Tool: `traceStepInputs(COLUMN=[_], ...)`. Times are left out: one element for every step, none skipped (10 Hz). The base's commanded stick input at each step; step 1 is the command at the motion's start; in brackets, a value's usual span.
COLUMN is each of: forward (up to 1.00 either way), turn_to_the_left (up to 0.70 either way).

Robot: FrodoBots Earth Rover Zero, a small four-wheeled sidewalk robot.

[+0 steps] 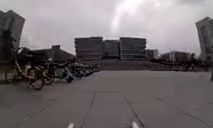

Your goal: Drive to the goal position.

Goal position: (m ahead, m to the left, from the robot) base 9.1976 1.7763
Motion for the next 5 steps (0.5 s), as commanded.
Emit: traceStepInputs(forward=[0.7, 0.7, 0.7, 0.7, 0.7], turn_to_the_left=[0.0, 0.0, 0.0, 0.0, 0.0])
